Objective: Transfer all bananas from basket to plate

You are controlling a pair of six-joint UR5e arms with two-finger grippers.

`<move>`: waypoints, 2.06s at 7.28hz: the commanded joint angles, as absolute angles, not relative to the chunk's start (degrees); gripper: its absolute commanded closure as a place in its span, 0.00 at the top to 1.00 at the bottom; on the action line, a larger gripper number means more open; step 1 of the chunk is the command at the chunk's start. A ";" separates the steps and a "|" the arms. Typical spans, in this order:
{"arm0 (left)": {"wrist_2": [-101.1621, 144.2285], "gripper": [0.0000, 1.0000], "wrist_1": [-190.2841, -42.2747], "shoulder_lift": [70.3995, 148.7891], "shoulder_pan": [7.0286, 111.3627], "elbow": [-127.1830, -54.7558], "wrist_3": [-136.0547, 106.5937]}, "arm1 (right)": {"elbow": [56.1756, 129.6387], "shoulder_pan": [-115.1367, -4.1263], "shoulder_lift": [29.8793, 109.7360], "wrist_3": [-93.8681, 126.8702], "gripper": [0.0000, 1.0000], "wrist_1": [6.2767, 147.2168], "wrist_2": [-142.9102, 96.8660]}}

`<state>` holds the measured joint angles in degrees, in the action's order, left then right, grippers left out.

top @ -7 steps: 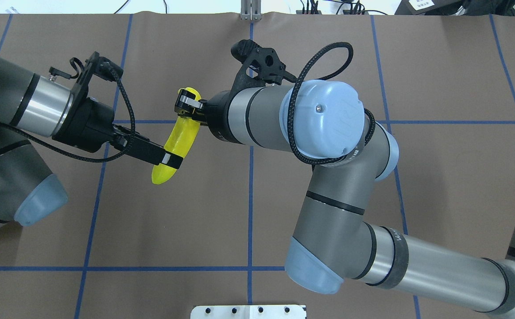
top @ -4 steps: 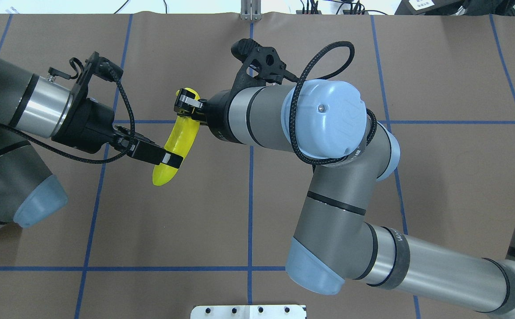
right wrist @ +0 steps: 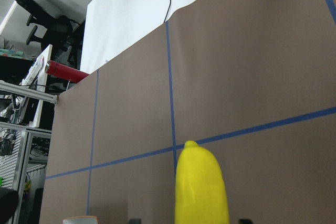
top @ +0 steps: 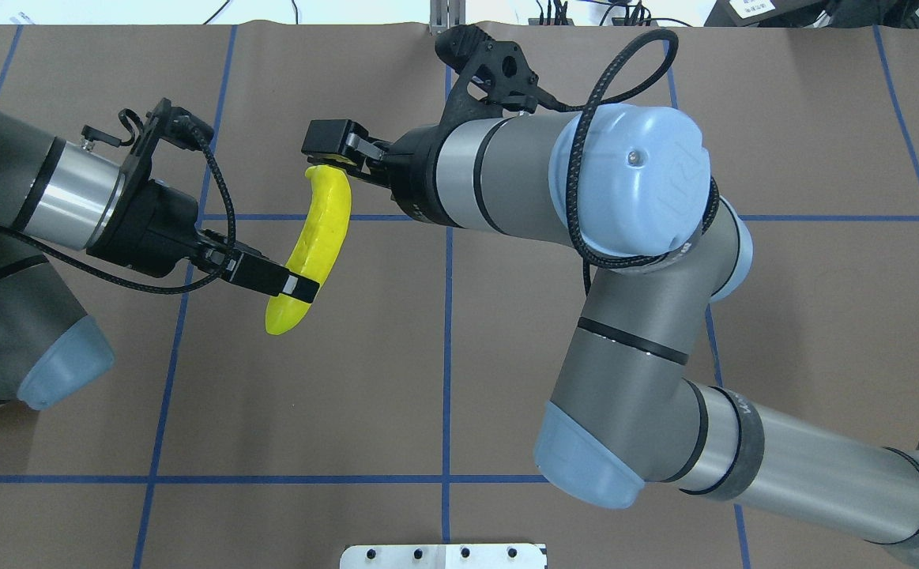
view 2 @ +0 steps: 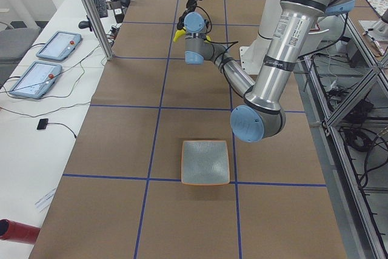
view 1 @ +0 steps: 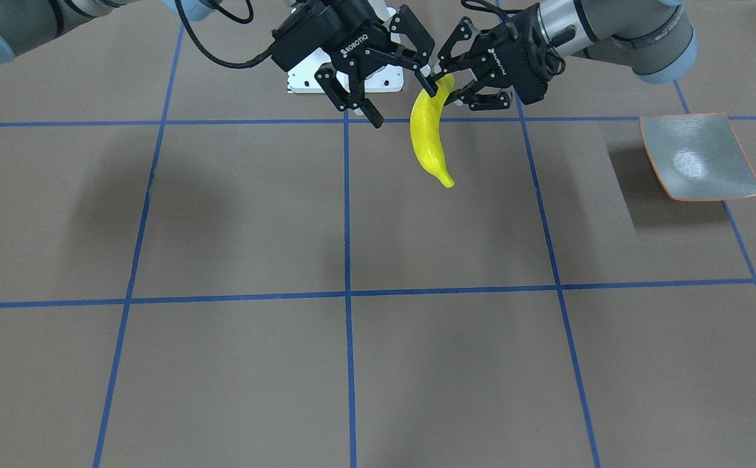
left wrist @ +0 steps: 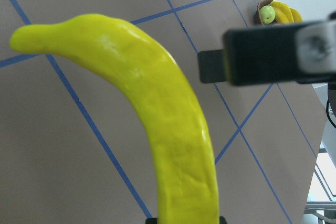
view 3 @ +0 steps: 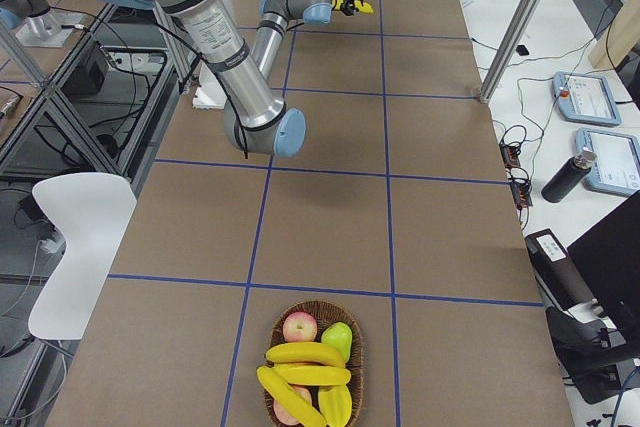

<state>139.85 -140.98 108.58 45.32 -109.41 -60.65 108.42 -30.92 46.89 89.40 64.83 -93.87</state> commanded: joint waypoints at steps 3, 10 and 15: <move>139.92 0.00 -140.89 92.42 49.38 -112.48 -59.33 | 108.46 -42.94 60.25 75.89 1.00 65.21 -107.44; 132.22 0.00 -140.71 59.68 59.94 -108.66 -16.49 | 107.58 -60.35 80.83 42.34 1.00 65.21 -121.89; 127.44 0.62 -140.80 62.14 60.12 -99.15 -6.98 | 99.07 -77.32 91.04 9.37 1.00 64.78 -133.14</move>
